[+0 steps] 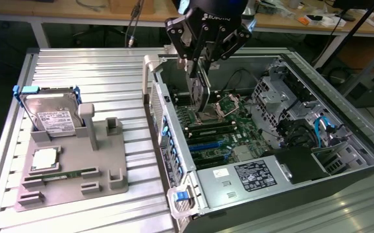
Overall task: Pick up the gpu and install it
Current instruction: 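Pick up the gpu and move the gpu toward the slot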
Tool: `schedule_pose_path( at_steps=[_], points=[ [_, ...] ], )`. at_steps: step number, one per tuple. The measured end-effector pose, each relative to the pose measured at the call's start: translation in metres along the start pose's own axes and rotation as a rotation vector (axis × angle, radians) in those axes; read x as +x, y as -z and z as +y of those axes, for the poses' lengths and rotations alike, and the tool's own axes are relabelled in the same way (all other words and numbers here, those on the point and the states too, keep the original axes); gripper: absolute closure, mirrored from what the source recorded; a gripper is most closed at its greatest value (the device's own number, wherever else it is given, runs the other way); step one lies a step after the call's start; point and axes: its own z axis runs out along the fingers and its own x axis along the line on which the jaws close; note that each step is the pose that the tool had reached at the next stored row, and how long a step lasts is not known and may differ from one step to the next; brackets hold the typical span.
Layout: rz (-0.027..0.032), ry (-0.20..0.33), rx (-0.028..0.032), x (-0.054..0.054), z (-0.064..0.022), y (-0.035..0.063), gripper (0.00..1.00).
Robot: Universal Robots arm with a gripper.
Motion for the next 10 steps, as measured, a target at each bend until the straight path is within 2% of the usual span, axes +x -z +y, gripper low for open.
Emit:
schedule_pose_path(
  at_steps=[10],
  points=[
    [0.0001,0.0,0.0,-0.019,0.0014,-0.0002,0.73]
  ],
)
